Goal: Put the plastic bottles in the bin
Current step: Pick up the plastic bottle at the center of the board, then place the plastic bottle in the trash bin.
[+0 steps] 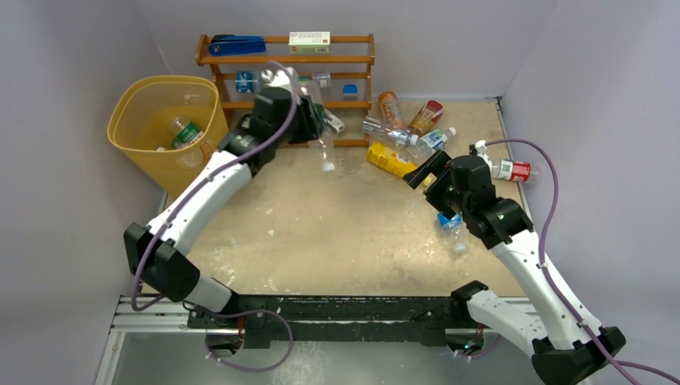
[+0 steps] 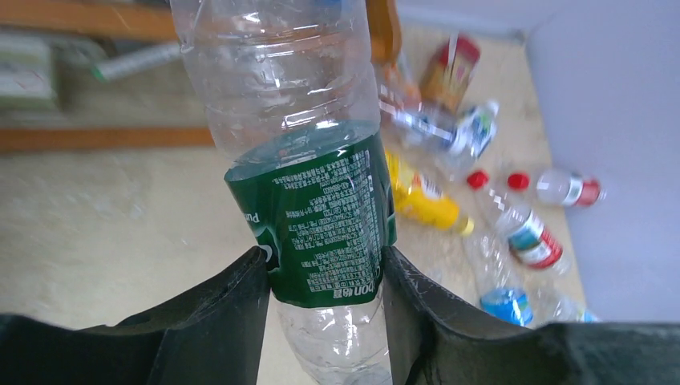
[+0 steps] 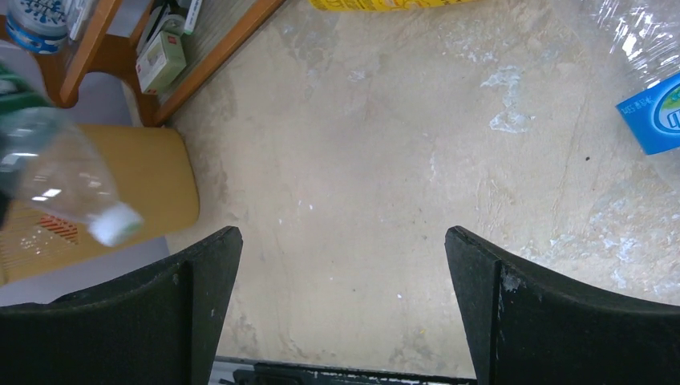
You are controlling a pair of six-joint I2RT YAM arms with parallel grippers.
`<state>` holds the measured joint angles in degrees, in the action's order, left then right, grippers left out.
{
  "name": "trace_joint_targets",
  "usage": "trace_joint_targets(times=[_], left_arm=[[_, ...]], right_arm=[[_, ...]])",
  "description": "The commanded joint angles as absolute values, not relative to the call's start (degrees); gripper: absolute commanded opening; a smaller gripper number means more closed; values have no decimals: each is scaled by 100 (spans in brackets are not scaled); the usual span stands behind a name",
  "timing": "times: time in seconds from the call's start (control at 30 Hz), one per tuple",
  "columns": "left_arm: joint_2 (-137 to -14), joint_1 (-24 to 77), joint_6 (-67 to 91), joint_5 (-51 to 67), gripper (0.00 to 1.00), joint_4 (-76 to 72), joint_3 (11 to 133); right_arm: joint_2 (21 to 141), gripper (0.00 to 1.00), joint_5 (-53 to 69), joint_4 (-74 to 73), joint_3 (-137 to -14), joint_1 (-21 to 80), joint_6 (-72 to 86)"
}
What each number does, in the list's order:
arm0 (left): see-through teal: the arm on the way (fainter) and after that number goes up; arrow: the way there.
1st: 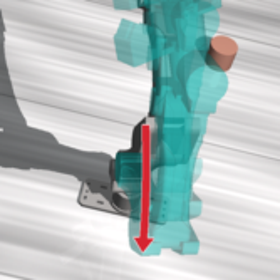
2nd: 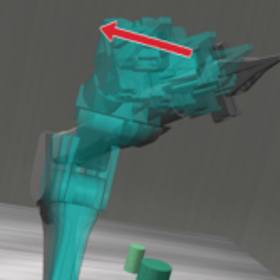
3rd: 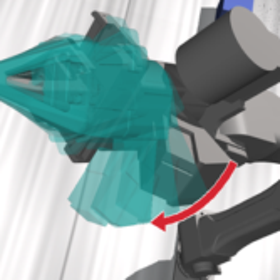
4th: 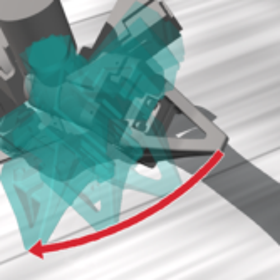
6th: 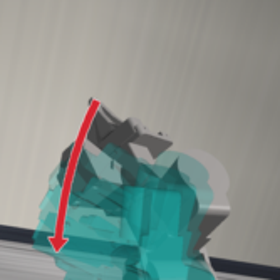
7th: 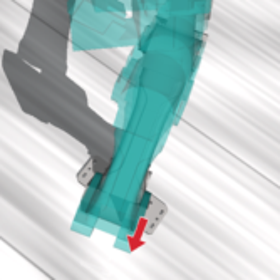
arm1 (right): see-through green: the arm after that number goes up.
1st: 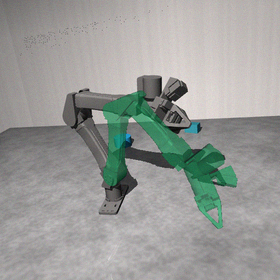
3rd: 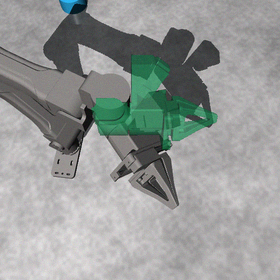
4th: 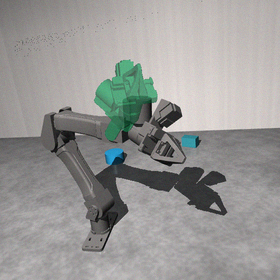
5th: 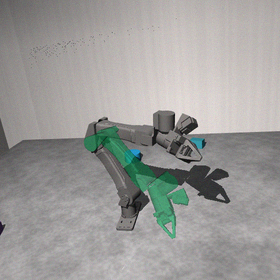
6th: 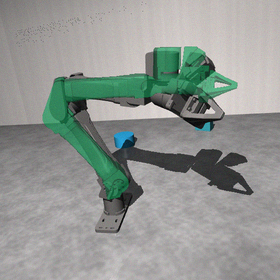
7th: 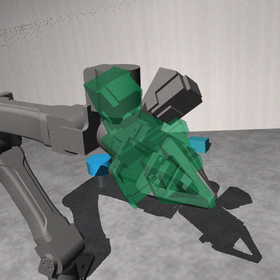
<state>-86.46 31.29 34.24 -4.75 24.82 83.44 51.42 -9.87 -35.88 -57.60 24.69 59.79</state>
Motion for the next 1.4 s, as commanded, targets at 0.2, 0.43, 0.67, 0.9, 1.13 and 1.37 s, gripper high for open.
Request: trace_joint_targets(times=[0.2,0.43,0.67,0.9,1.13,1.37], left_arm=[[-8157,1352,2571,-341,49,3546,10287],[-8365,-387,2705,352,49,3764,10938],[-8623,-1871,3567,1347,48,3206,10885],[-9042,-2336,3485,1192,48,3112,11105],[-9143,-2347,3213,549,52,3216,10891],[-9161,-2342,2959,-78,75,4016,11264]], right_arm=[[5134,100,-830,-3294,-5674,2452,5914],[5141,100,-720,-3191,-5590,2446,5915],[5228,100,-610,-3159,-5424,2452,5840],[5347,100,-450,-2970,-5315,2452,5814],[5533,100,-304,-2773,-5251,2452,5780],[5685,100,-328,-2751,-5356,2452,5634]])
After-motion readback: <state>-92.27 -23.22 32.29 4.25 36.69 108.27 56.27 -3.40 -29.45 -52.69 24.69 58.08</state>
